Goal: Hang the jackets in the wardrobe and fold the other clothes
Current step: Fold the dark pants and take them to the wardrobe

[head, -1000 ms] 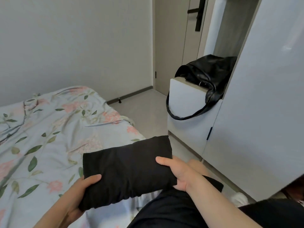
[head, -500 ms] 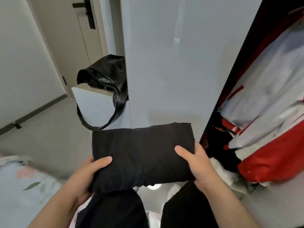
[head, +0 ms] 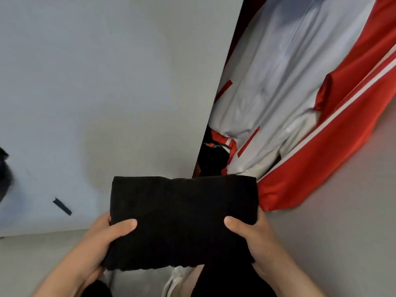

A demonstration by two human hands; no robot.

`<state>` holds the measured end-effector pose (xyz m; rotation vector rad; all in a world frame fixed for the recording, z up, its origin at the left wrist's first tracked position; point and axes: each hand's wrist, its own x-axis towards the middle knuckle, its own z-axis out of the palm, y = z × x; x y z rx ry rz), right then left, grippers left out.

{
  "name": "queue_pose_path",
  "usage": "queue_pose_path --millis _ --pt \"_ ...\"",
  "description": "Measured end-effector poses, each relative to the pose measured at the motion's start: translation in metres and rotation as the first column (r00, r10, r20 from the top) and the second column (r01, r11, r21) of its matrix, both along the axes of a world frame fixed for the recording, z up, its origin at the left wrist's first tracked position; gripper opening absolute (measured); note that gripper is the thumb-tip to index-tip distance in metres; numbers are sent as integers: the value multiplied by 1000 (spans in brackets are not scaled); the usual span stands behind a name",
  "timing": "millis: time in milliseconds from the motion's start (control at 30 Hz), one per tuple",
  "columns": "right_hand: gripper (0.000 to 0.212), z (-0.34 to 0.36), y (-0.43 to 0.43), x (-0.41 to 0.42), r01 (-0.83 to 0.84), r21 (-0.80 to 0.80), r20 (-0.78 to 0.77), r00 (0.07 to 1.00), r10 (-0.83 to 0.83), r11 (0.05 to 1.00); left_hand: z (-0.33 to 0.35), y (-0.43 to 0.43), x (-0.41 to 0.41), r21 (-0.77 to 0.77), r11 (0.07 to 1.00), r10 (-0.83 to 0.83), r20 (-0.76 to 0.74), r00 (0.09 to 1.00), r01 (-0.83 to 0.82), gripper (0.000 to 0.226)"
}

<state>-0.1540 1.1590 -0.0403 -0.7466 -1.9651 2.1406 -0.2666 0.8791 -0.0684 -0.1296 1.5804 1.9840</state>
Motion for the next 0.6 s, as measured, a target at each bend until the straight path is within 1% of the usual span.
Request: queue_pose_path --millis 67,133,233,267,300,333,367,433,467,533,600 --pt "52 0 8 1 64 -23 15 998 -63 998 4 13 -17 19 997 -73 11 997 72 69" --pt "51 3 15 1 141 -64 11 990 -141 988 13 29 -29 44 987 -156 7 988 155 58" --pt "50 10 22 5 223 -110 -15 974 -225 969 27 46 -41 45 962 -272 22 962 271 55" --pt "52 14 24 8 243 -127 -32 968 -249 962 33 51 -43 74 943 -327 42 944 324 57" --pt "55 17 28 10 260 -136 -46 962 -268 956 38 55 -45 122 915 -395 62 917 386 63" --pt "59 21 32 13 279 -139 -54 956 -288 950 43 60 -47 154 882 -460 72 885 446 73" --pt "61 24 36 17 295 -133 -62 950 -305 946 46 65 -48 152 854 -511 63 857 498 84" --pt "60 26 43 25 342 -92 -65 935 -348 935 48 83 -48 60 842 -537 8 844 536 100" --pt "59 27 46 28 381 -68 -63 921 -385 922 46 96 -48 -4 852 -524 -19 852 524 101" --pt "48 26 50 32 470 -34 -69 879 -471 882 42 126 -47 -89 870 -491 -71 868 485 95" --pt "41 22 55 32 550 -1 -92 832 -548 835 35 159 -52 -96 874 -485 -97 869 477 87"
